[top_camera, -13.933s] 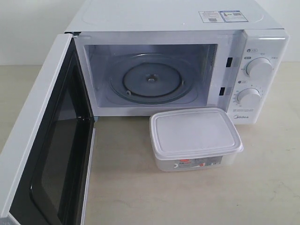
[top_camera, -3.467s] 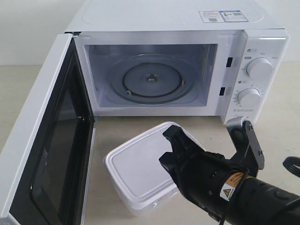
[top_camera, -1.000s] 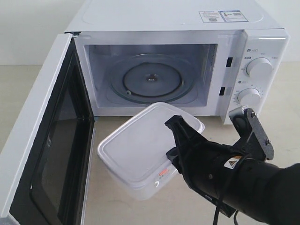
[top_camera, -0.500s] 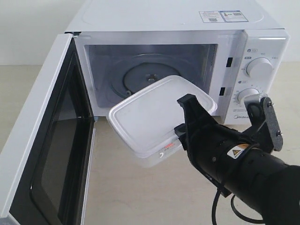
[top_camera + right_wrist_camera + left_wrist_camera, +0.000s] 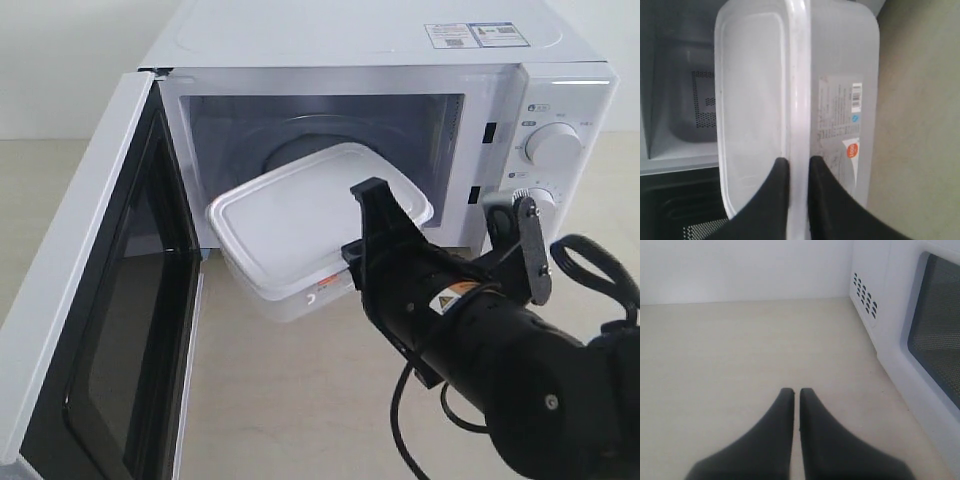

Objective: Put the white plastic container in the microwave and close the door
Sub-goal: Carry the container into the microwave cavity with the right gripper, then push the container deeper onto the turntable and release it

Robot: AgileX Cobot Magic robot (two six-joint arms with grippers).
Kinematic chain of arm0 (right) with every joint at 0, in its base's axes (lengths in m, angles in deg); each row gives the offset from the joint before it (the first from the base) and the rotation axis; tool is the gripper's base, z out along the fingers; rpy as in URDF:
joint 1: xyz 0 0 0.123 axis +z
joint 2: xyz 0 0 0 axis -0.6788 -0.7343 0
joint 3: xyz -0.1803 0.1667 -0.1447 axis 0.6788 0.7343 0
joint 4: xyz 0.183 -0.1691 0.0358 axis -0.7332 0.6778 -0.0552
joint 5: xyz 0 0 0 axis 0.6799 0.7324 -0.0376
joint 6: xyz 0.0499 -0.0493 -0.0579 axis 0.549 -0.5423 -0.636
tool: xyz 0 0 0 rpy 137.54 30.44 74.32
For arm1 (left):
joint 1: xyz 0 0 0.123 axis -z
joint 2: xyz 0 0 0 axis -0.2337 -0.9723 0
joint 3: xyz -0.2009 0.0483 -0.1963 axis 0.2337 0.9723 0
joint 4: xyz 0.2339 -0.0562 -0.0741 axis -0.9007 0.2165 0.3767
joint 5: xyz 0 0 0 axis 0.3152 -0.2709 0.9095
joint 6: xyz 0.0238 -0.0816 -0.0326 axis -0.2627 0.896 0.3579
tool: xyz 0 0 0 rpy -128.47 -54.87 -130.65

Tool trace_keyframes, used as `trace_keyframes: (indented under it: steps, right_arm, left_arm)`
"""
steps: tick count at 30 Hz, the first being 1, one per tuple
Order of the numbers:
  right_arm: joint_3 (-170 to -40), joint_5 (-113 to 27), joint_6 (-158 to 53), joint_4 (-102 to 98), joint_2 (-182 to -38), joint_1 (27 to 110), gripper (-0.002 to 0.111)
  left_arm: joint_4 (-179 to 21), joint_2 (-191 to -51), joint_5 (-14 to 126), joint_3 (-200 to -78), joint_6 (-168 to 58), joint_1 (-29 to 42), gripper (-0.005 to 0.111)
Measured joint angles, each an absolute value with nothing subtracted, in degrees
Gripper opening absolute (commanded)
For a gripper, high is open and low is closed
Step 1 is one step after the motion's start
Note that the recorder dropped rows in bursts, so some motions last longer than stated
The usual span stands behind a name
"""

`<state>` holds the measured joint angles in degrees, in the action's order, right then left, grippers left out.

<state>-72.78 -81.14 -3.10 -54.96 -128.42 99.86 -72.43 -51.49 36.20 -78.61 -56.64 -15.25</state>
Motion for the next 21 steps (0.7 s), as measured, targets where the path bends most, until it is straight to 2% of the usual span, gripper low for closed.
trace_keyframes:
  steps: [21]
  right_arm:
    - [-89.05, -79.91, 0.75, -52.21, -142.57, 90.35, 0.000]
  left_arm:
    - [-72.43, -51.49, 36.20, -78.61, -56.64, -15.25, 0.004]
